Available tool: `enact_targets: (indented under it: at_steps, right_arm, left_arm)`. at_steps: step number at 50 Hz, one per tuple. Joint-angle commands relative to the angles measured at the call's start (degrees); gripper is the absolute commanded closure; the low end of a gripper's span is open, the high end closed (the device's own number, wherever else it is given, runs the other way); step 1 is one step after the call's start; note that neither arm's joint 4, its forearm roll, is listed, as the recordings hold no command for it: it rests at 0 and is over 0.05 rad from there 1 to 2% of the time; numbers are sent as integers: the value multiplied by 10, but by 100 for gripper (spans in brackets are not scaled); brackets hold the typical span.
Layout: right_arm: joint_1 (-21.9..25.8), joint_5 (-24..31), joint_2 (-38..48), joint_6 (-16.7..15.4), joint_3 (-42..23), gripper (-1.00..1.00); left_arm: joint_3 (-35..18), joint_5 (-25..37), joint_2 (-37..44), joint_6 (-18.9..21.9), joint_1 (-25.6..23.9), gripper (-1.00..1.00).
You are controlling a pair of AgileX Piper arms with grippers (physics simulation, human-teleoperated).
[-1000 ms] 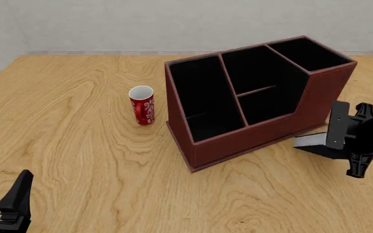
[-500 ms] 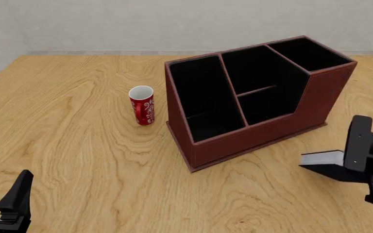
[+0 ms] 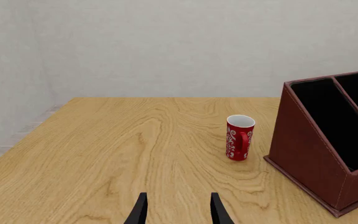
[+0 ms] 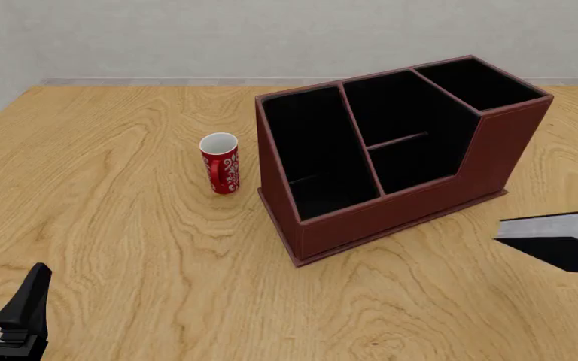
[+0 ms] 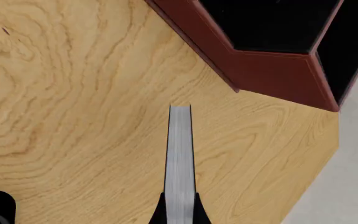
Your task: Pick up the book and place it in the left compartment of the caddy.
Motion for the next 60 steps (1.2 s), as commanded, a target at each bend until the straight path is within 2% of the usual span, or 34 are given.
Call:
enact_targets:
  at_steps: [1,3,4,6,7,8,9,12,14,15,16,17,19,20,21,23,24,25,27,28,29,30,31,34,36,39,42,45,47,50,56,57,58,60]
  right_arm:
    - [22,49,-17,67,-50,100]
    - [50,50,-13,105,-59,100]
    - [52,50,-14,107,-59,100]
    - [80,50,-12,143,-69,100]
    - [66,50,4,161,-81,100]
    - [90,50,-8,165,-82,100]
    - [115,50,-6,195,-93,100]
    - [132,50,-4,212,-106,100]
    - [157,50,-2,239,-108,100]
    - [150,50,-1,236,-110,100]
    - [164,50,7,267,-119,100]
    - [166,50,6,265,-124,100]
    - [190,50,8,285,-135,100]
    - [177,50,19,295,-143,100]
    - [209,50,11,300,-141,100]
    - [226,50,17,331,-158,100]
    - [201,50,24,323,-153,100]
    - [234,50,19,337,-157,100]
    - [228,50,23,342,-161,100]
    - [251,50,27,366,-168,100]
    - [251,50,27,366,-168,100]
    - [268,50,35,390,-176,100]
    - [268,50,35,390,-177,100]
    - [294,50,47,425,-195,100]
    - [293,50,53,426,-204,100]
    - [334,50,68,474,-234,100]
    - [362,50,83,503,-259,100]
    - [367,50,90,505,-269,100]
    - [375,50,101,523,-282,100]
    - [374,50,112,527,-297,100]
    - [433,50,133,598,-333,100]
    - [433,50,133,598,-333,100]
    - [462,50,137,628,-346,100]
    - [456,50,142,620,-347,100]
  left_arm:
    - [0,0,0,0,0,-100]
    - [0,0,0,0,0,-100]
    - [0,0,0,0,0,-100]
    - [0,0,0,0,0,-100]
    - [0,0,0,0,0,-100]
    - [0,0,0,0,0,-100]
    - [0,0,0,0,0,-100]
    - [0,0,0,0,0,-100]
    - [0,0,0,0,0,-100]
    - [0,0,0,0,0,-100]
    - [0,0,0,0,0,-100]
    - [0,0,0,0,0,-100]
    - [0,0,0,0,0,-100]
    - [0,0,0,0,0,-100]
    - [0,0,0,0,0,-100]
    - [0,0,0,0,0,-100]
    - [0,0,0,0,0,-100]
    - [0,0,0,0,0,-100]
    - [0,0,0,0,0,-100]
    - [0,0,0,0,0,-100]
    - [0,0,0,0,0,-100]
    - [0,0,0,0,0,-100]
    - [0,0,0,0,0,-100]
    - [0,0,0,0,0,-100]
    - [0,0,0,0,0,-100]
    - [0,0,0,0,0,-100]
    - [0,0,0,0,0,-100]
    - [0,0,0,0,0,-100]
    - [0,0,0,0,0,-100]
    - [0,0,0,0,0,-100]
    - [0,0,0,0,0,-100]
    - [0,0,0,0,0,-100]
    - [0,0,0,0,0,-100]
    - [0,0,0,0,0,-100]
